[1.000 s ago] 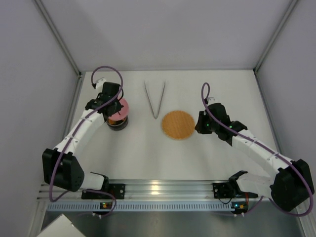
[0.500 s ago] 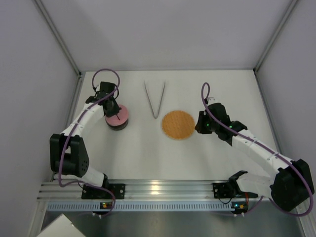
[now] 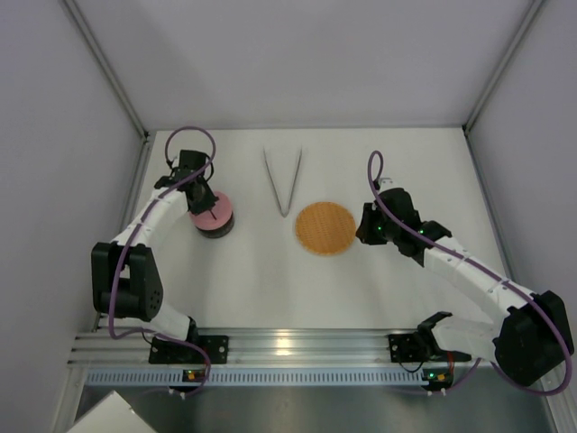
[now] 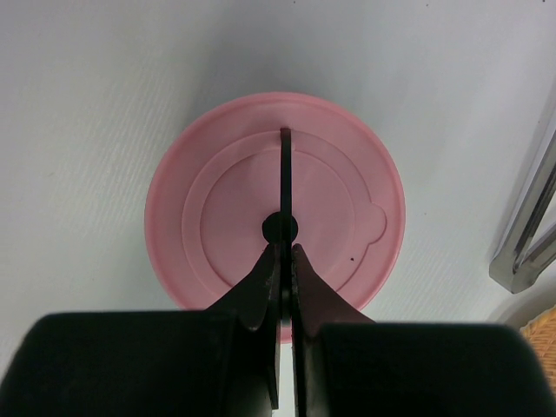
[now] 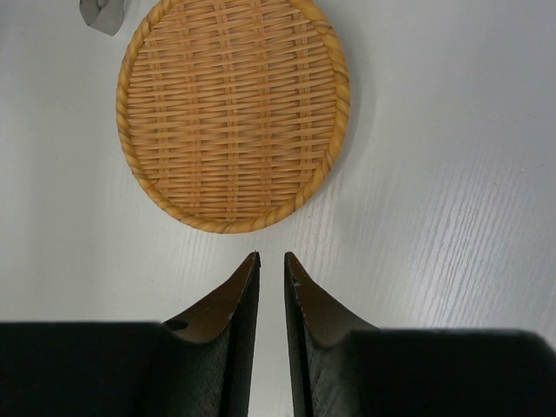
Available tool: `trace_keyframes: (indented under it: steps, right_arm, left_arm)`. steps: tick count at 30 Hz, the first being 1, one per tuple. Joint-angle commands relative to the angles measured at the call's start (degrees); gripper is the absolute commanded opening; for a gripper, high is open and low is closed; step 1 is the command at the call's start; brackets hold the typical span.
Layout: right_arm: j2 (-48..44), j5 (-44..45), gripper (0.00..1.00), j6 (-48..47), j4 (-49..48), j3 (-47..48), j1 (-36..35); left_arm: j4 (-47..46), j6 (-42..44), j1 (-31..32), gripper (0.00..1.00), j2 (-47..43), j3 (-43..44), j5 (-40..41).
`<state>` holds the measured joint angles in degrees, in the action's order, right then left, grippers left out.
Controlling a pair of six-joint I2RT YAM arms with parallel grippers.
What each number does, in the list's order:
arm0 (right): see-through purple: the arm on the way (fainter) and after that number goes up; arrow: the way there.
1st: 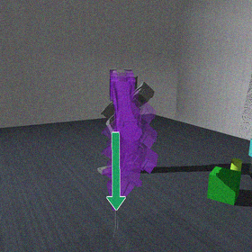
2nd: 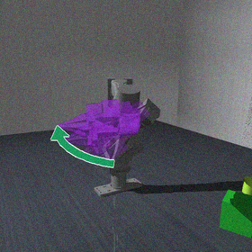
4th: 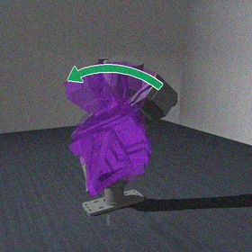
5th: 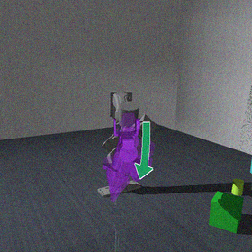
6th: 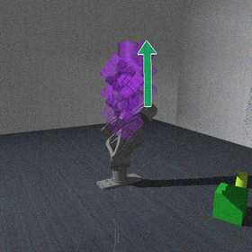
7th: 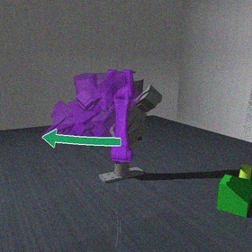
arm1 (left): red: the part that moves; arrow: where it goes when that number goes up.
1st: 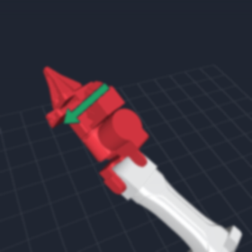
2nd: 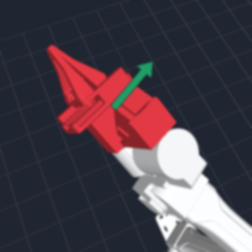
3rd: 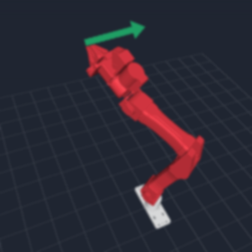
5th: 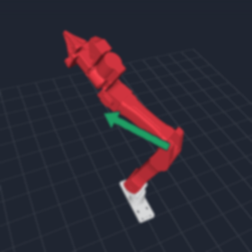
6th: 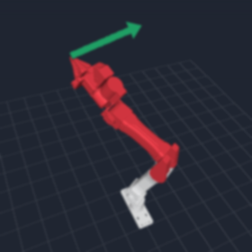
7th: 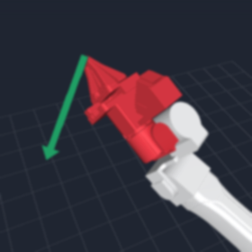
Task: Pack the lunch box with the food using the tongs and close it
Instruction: Close the box lid on the packing box.
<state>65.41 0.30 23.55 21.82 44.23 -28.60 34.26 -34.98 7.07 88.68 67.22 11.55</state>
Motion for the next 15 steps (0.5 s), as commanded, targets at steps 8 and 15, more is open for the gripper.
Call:
trace_keyframes:
  steps: [8, 15]
  right_arm:
    - [0.33, 0.06, 0.17, -0.70, -4.33, -0.11, -0.32]
    - [0.60, -0.03, 0.17, -0.61, -4.42, -0.11, -0.32]
  left_arm:
    - [-2.71, 0.27, -0.57, 0.00, -0.01, -2.27, -0.65]
    - [-3.50, 0.62, -0.57, 0.00, 0.79, -3.41, -0.74]
